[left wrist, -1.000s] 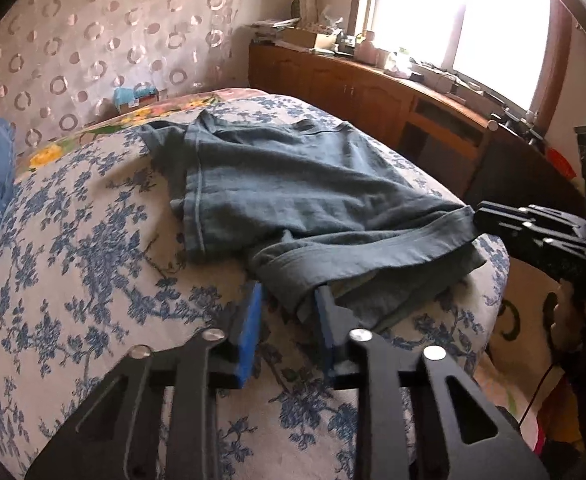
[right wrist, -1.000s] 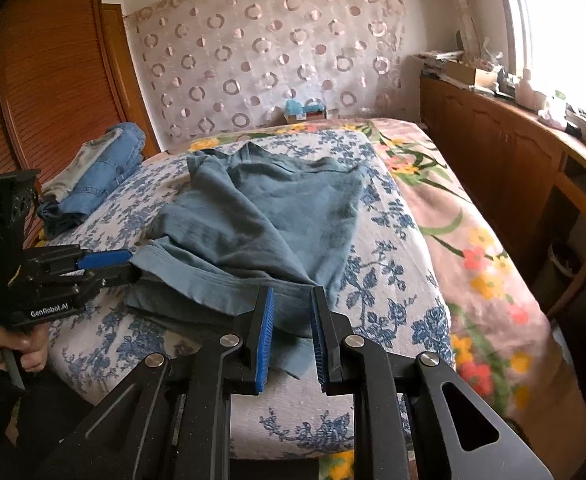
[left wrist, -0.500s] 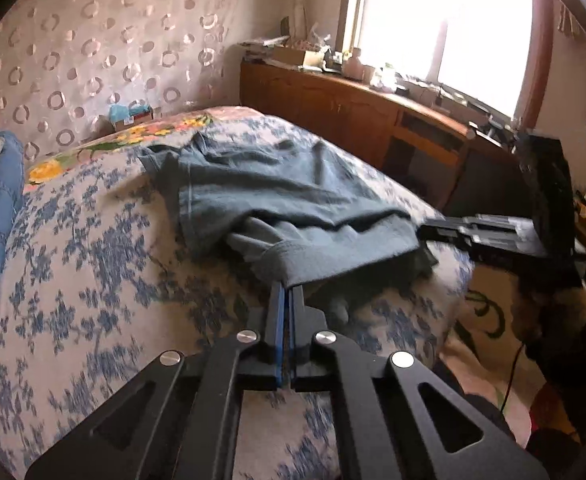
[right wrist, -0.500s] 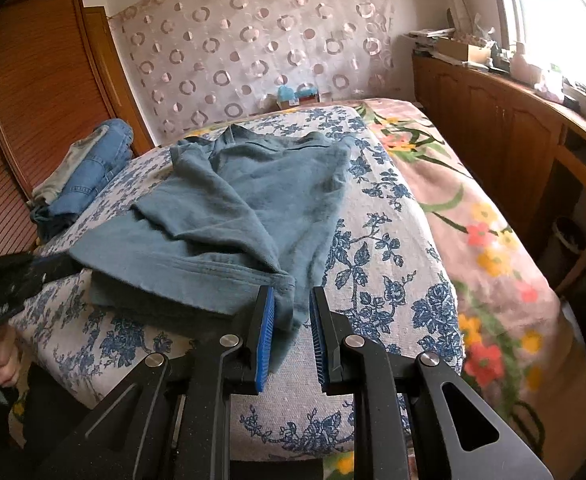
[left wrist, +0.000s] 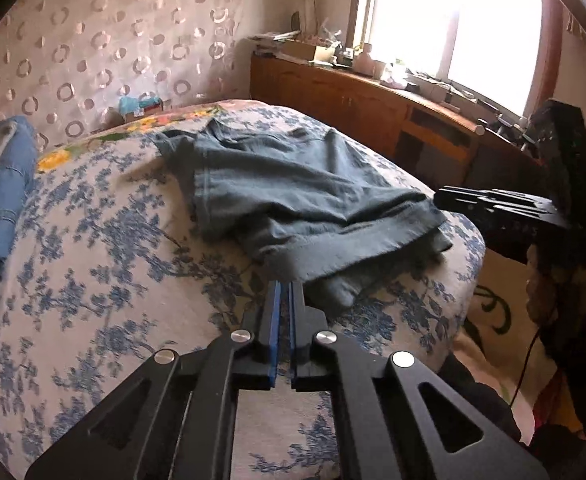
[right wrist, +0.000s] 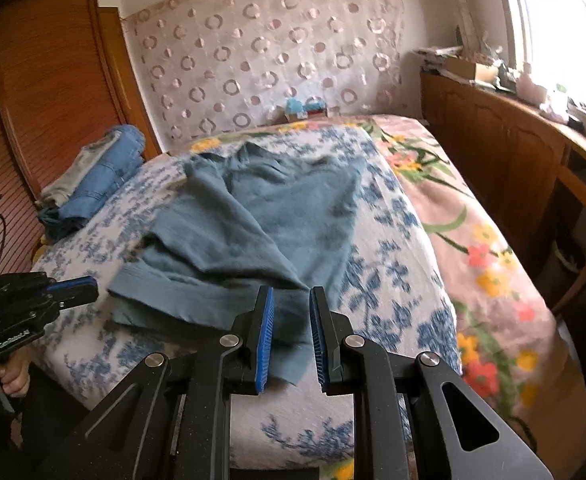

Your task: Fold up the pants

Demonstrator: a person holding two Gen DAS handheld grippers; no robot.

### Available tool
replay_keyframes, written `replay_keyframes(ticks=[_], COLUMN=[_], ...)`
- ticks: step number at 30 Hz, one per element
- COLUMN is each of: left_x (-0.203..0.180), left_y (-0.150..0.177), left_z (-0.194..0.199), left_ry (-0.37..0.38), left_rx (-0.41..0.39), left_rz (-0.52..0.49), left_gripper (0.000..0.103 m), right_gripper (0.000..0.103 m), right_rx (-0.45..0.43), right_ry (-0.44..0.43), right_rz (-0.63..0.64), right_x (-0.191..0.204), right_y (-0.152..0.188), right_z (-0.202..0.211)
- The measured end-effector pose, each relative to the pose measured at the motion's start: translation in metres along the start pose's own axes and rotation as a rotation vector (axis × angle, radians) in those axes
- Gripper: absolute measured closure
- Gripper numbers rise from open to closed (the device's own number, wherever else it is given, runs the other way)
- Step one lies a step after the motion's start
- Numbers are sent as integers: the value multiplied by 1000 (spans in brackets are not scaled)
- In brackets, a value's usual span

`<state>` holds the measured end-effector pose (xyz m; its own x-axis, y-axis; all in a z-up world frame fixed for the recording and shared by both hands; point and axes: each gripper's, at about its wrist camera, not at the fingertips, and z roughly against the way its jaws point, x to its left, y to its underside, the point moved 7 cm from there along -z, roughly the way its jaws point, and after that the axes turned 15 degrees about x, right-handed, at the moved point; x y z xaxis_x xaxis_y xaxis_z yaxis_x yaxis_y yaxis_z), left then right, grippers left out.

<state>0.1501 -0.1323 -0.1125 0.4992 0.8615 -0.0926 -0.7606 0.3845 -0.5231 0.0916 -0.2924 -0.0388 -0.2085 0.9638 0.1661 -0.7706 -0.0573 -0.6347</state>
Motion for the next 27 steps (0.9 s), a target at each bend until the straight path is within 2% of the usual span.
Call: replay_keyframes(ticks=[1, 3, 4, 6, 9, 11, 19, 27], left_x=[3, 11, 17, 27, 46, 56, 98, 128], left_y=[-2, -5, -8, -12, -19, -23, -34, -37], left_z=[1, 5, 7, 11, 14, 15, 19, 21], left_ry=[-14, -24, -31, -52, -54, -56, -107, -117], left_rx=[-3, -18, -26, -50, -55, -58, -65, -65], left_rz=[3, 15, 26, 45, 79, 85, 117, 140], left_gripper=[94, 78, 74, 55, 40, 35, 33, 33], right_gripper=[84, 83, 80, 74, 72, 72, 72, 72], right_rx=[-4, -11, -11, -11, -2, 11, 66, 136], right_ry=[-4, -18, -27, -41, -63, -70, -114, -131], right_rz=[9, 29, 38, 58, 95, 118, 218, 321], right_x=[3, 10, 14, 23, 35, 42, 72, 103], right_y=[-2, -6, -9, -14, -24, -30, -63, -79], right_z=[0, 1, 0, -4, -13, -22, -61, -93])
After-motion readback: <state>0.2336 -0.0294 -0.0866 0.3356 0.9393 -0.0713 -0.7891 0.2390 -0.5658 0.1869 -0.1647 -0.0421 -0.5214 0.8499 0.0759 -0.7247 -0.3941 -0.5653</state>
